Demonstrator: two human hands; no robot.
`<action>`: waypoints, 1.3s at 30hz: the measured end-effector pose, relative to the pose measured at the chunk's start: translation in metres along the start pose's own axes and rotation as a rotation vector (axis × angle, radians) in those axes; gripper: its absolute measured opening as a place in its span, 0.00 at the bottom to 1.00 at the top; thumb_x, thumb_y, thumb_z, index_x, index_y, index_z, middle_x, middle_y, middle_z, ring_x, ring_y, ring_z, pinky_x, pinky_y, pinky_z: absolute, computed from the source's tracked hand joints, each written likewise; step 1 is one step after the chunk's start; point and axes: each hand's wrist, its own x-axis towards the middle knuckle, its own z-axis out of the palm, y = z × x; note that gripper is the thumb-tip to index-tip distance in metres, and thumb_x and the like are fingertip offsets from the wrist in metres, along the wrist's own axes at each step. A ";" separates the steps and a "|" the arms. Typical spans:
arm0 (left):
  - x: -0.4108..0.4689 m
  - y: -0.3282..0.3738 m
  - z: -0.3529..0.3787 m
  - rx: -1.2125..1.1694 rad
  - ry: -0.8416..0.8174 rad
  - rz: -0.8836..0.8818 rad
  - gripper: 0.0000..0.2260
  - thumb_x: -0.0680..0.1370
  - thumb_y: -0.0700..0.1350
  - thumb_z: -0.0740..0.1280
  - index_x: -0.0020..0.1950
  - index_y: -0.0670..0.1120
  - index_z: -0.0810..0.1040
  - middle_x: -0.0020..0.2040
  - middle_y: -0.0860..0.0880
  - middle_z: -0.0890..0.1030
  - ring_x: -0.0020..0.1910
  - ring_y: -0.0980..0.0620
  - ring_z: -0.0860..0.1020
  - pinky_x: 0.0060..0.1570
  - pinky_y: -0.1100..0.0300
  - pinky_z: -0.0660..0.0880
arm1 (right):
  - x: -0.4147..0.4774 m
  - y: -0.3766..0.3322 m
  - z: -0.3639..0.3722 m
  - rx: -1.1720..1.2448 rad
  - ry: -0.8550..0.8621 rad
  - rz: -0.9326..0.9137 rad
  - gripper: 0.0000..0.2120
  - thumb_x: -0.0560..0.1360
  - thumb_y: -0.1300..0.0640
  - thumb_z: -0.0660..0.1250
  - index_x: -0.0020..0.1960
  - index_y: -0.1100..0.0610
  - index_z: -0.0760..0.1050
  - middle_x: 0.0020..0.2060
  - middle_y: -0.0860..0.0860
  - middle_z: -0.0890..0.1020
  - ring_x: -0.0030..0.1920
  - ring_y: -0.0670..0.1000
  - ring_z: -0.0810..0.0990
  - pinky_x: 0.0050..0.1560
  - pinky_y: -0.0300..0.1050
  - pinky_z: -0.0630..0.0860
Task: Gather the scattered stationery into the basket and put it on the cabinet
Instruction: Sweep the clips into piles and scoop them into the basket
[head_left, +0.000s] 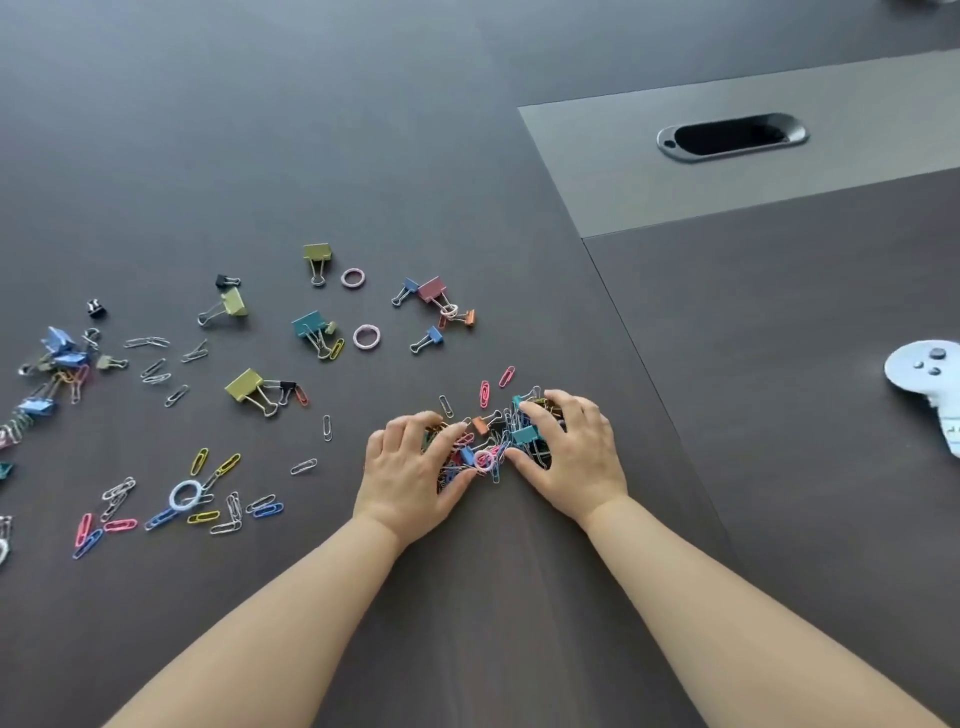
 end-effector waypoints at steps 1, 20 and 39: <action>-0.001 -0.001 0.002 -0.008 0.041 0.006 0.21 0.71 0.62 0.55 0.58 0.55 0.73 0.52 0.48 0.74 0.52 0.47 0.68 0.49 0.50 0.71 | 0.000 -0.001 0.001 0.000 0.027 -0.014 0.27 0.70 0.35 0.55 0.63 0.47 0.72 0.59 0.53 0.75 0.59 0.55 0.69 0.57 0.54 0.73; -0.010 -0.010 -0.036 -0.061 -0.200 -0.146 0.16 0.79 0.58 0.55 0.49 0.47 0.72 0.50 0.48 0.78 0.51 0.47 0.77 0.39 0.59 0.66 | -0.019 -0.047 -0.021 0.214 -0.166 0.060 0.13 0.74 0.47 0.65 0.49 0.57 0.72 0.51 0.54 0.70 0.44 0.56 0.76 0.45 0.45 0.73; -0.218 -0.266 -0.235 -0.012 0.403 -0.459 0.15 0.76 0.49 0.63 0.33 0.42 0.71 0.27 0.44 0.77 0.26 0.43 0.76 0.26 0.61 0.63 | -0.024 -0.415 -0.050 0.580 -0.191 -0.382 0.11 0.74 0.50 0.68 0.41 0.56 0.69 0.46 0.52 0.70 0.43 0.52 0.72 0.43 0.39 0.66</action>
